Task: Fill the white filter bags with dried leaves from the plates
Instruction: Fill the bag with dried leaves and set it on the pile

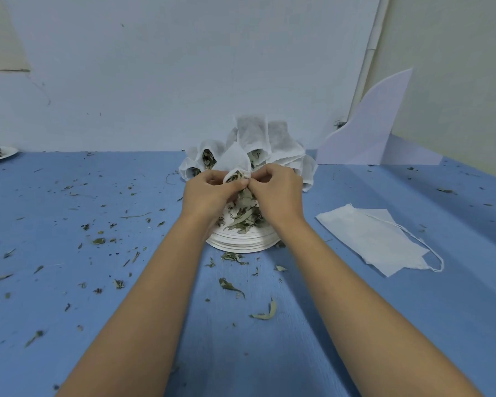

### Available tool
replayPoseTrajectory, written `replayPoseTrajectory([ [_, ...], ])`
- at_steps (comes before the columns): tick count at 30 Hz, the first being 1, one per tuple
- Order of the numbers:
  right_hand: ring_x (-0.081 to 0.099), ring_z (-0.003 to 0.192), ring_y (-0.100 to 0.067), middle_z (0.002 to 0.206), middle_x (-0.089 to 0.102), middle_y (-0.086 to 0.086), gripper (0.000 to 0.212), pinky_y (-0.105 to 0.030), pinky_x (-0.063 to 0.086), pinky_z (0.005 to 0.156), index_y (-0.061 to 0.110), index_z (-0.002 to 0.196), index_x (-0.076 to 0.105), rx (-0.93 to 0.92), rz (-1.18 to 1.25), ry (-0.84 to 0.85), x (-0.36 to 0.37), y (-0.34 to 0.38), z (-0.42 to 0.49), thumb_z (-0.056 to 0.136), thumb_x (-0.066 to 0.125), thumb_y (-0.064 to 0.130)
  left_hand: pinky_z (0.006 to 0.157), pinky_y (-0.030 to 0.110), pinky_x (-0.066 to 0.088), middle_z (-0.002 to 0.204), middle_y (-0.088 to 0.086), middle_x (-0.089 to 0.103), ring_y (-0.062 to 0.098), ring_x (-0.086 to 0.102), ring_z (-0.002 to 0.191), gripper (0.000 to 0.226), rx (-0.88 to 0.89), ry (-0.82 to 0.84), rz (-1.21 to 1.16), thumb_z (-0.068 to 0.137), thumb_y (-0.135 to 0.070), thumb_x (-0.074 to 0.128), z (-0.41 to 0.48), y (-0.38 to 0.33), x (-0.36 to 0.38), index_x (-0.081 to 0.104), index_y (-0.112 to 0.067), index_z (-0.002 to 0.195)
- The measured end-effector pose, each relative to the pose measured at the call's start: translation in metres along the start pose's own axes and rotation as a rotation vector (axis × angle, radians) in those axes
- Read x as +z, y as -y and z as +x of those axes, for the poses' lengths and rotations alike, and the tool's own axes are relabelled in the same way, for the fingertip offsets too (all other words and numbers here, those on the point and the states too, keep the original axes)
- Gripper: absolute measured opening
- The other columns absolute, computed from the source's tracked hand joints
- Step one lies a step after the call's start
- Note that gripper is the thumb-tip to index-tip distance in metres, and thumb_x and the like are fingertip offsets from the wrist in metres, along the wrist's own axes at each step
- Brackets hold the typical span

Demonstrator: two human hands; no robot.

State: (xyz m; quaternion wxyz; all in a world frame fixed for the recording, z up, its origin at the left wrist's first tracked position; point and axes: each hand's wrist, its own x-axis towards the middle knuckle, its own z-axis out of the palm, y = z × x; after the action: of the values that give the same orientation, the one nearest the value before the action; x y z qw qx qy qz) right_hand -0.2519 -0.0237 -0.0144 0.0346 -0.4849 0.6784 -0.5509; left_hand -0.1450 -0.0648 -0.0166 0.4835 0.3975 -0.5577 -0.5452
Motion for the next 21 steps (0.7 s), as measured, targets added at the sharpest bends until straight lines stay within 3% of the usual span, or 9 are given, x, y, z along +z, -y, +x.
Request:
replayPoseTrajectory([
  [2, 0.064, 0.076, -0.011, 0.067, 0.062, 0.013, 0.012, -0.018, 0.052, 0.068, 0.018, 0.071, 0.069, 0.093, 0.099, 0.019, -0.001, 0.001, 0.003, 0.079, 0.069, 0.010, 0.060, 0.014, 0.053, 0.081, 0.002, 0.070, 0.007, 0.068, 0.069, 0.022, 0.025, -0.034, 0.004, 0.068, -0.009, 0.083, 0.001, 0.001, -0.004, 0.066, -0.015, 0.080],
  [5, 0.067, 0.079, -0.016, 0.071, 0.067, 0.007, 0.014, -0.033, 0.057, 0.078, 0.020, 0.067, 0.070, 0.191, 0.186, 0.050, 0.000, 0.003, 0.005, 0.077, 0.072, 0.011, 0.071, 0.025, 0.057, 0.083, 0.004, 0.070, 0.017, 0.069, 0.079, 0.023, 0.072, -0.099, 0.123, 0.068, -0.014, 0.084, 0.004, 0.004, -0.005, 0.065, -0.016, 0.079],
  [7, 0.066, 0.080, -0.016, 0.072, 0.067, 0.006, 0.013, -0.035, 0.057, 0.079, 0.019, 0.067, 0.070, 0.187, 0.166, 0.068, 0.002, 0.005, 0.004, 0.077, 0.073, 0.011, 0.071, 0.028, 0.055, 0.080, 0.004, 0.068, 0.019, 0.067, 0.077, 0.022, 0.135, -0.162, 0.248, 0.071, -0.018, 0.082, 0.003, 0.006, -0.003, 0.060, -0.018, 0.075],
  [10, 0.064, 0.078, -0.014, 0.067, 0.064, 0.010, 0.022, -0.033, 0.056, 0.074, 0.024, 0.059, 0.067, 0.164, 0.139, 0.120, 0.005, 0.009, 0.001, 0.076, 0.074, 0.012, 0.052, 0.012, 0.038, 0.069, 0.003, 0.060, 0.018, 0.057, 0.065, 0.023, 0.223, -0.296, 0.363, 0.079, -0.016, 0.071, 0.002, 0.009, -0.001, 0.049, -0.016, 0.070],
  [14, 0.064, 0.073, -0.012, 0.064, 0.064, 0.012, 0.024, -0.028, 0.054, 0.066, 0.022, 0.056, 0.066, 0.133, 0.135, 0.177, 0.011, 0.017, -0.002, 0.075, 0.072, 0.010, 0.051, 0.019, 0.030, 0.070, 0.001, 0.052, 0.017, 0.044, 0.065, 0.026, 0.319, -0.452, 0.401, 0.080, -0.008, 0.062, 0.003, 0.008, -0.003, 0.041, -0.016, 0.067],
  [16, 0.063, 0.071, -0.011, 0.060, 0.063, 0.014, 0.024, -0.023, 0.052, 0.063, 0.022, 0.056, 0.065, 0.124, 0.133, 0.153, 0.011, 0.018, -0.003, 0.075, 0.070, 0.008, 0.055, 0.023, 0.032, 0.075, 0.002, 0.056, 0.017, 0.047, 0.068, 0.030, 0.336, -0.435, 0.386, 0.081, -0.011, 0.064, 0.002, 0.007, -0.003, 0.041, -0.021, 0.064],
  [18, 0.062, 0.069, -0.010, 0.056, 0.060, 0.015, 0.026, -0.018, 0.049, 0.060, 0.023, 0.055, 0.064, 0.131, 0.134, 0.102, 0.008, 0.015, -0.003, 0.076, 0.069, 0.008, 0.058, 0.017, 0.039, 0.074, -0.002, 0.059, 0.015, 0.054, 0.072, 0.022, 0.318, -0.336, 0.348, 0.081, -0.017, 0.068, 0.001, 0.006, -0.002, 0.051, -0.020, 0.068],
  [19, 0.064, 0.071, -0.011, 0.058, 0.061, 0.015, 0.026, -0.021, 0.051, 0.063, 0.024, 0.055, 0.064, 0.148, 0.149, 0.073, 0.006, 0.012, -0.001, 0.076, 0.069, 0.009, 0.064, 0.014, 0.045, 0.077, -0.003, 0.062, 0.014, 0.059, 0.076, 0.015, 0.288, -0.266, 0.317, 0.082, -0.019, 0.068, 0.001, 0.006, -0.001, 0.056, -0.019, 0.073],
  [21, 0.067, 0.079, -0.015, 0.066, 0.064, 0.013, 0.024, -0.030, 0.056, 0.075, 0.024, 0.059, 0.064, 0.194, 0.193, 0.026, 0.001, 0.007, 0.002, 0.078, 0.069, 0.009, 0.080, 0.027, 0.054, 0.091, 0.002, 0.066, 0.018, 0.066, 0.086, 0.002, 0.194, -0.087, 0.210, 0.085, -0.018, 0.064, 0.001, 0.003, -0.002, 0.063, -0.018, 0.084],
])
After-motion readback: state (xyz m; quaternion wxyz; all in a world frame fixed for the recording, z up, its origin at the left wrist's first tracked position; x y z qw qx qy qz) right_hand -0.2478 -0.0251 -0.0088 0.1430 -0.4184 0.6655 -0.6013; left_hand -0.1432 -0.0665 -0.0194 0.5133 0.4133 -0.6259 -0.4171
